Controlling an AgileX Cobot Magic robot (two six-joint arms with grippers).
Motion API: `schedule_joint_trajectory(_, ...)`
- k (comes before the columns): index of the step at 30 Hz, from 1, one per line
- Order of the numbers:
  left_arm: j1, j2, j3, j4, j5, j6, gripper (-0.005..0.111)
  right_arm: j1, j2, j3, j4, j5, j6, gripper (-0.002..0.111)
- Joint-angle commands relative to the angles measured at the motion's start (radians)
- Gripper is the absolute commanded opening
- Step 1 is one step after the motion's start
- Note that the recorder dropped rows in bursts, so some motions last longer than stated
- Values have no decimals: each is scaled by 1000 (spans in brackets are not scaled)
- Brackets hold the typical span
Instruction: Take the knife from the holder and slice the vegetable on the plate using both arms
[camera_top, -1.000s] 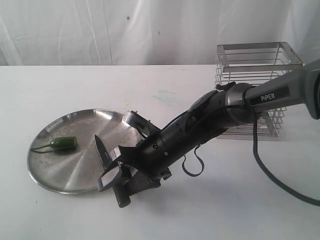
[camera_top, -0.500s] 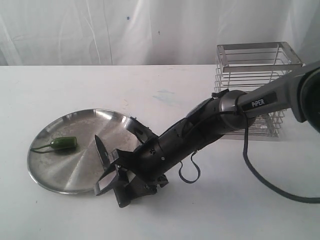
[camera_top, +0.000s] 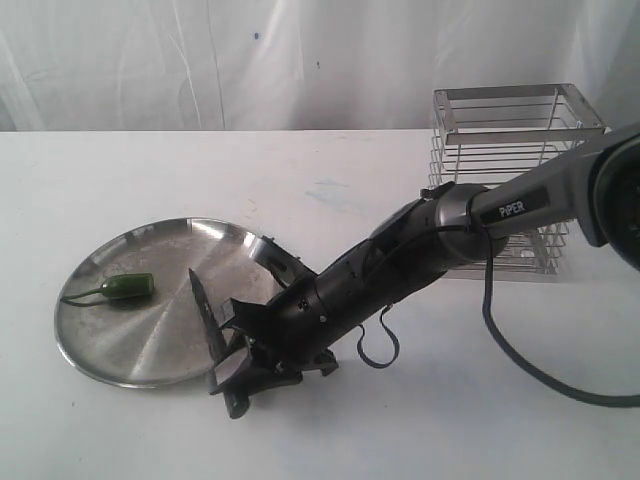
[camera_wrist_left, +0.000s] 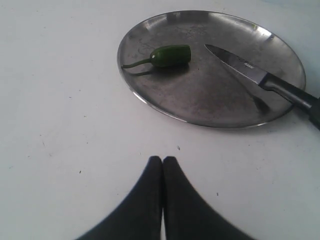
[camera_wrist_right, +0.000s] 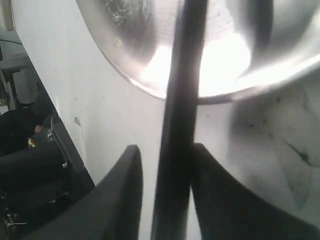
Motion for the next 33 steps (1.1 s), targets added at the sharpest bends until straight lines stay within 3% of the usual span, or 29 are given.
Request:
schedule_joint_trajectory(1, -5, -5, 3, -8, 3, -1, 0, 4, 5, -1, -16, -40, 1, 5)
schedule_joint_trajectory(3, -5, -5, 3, -8, 3, -1, 0, 4, 5, -1, -16, -40, 1, 0)
schedule_joint_trajectory(17, -5, -5, 3, -8, 3, -1, 0, 0, -122, -1, -38, 213, -108, 0)
schedule_joint_trajectory(23, -5, -5, 3, -8, 3, -1, 0, 0, -314, 3, -322, 137, -135, 0)
schedule_joint_trajectory(28, -5, -5, 3, -8, 3, -1, 0, 11, -446, 19, -430, 121, -130, 0)
schedule_joint_trajectory(33, -5, -5, 3, -8, 3, -1, 0, 55, -580, 48, -692, -43, 35, 0)
